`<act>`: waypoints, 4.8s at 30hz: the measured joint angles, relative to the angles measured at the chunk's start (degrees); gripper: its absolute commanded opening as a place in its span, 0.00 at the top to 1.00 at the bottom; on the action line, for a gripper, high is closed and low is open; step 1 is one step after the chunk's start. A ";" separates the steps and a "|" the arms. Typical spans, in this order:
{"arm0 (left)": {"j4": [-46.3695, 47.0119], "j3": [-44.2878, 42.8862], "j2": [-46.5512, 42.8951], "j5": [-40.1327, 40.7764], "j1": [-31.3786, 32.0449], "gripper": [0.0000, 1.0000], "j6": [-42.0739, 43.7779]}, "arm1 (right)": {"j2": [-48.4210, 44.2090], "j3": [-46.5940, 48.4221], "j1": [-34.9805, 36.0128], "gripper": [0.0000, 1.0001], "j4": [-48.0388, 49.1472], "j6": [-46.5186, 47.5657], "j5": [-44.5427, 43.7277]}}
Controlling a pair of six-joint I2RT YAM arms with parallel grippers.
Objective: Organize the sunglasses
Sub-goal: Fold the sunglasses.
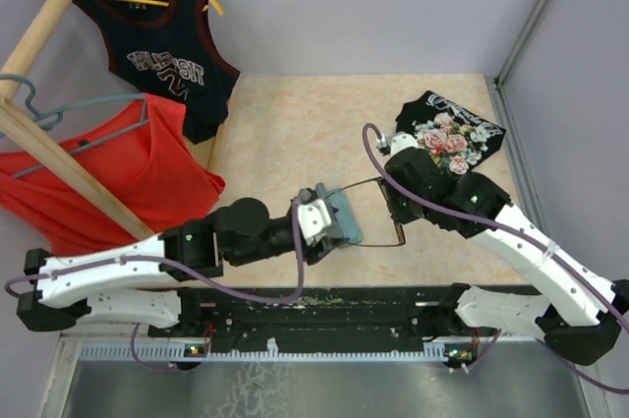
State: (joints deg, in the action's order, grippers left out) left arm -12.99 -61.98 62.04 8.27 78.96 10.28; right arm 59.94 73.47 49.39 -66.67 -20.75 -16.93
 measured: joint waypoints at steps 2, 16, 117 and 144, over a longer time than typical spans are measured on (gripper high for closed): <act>0.20 0.13 -2.64 3.06 -0.52 0.43 -1.60 | -0.74 -0.17 0.00 1.00 0.70 0.07 -1.11; -1.25 -4.98 4.94 9.09 -20.90 1.00 -10.34 | -0.61 -1.97 0.02 1.00 5.97 2.64 0.20; -4.76 -6.69 3.76 -2.40 -20.17 1.00 -14.05 | 2.62 -4.87 -4.61 1.00 22.10 -7.85 -3.78; -6.12 0.83 7.28 -4.28 -19.19 1.00 -17.07 | 10.10 3.96 -7.56 1.00 21.44 -4.35 0.39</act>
State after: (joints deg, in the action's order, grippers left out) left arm -19.11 -61.14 69.32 3.99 59.77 -6.79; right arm 70.04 77.43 41.82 -45.23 -25.10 -16.53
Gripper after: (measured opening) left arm 0.005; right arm 0.024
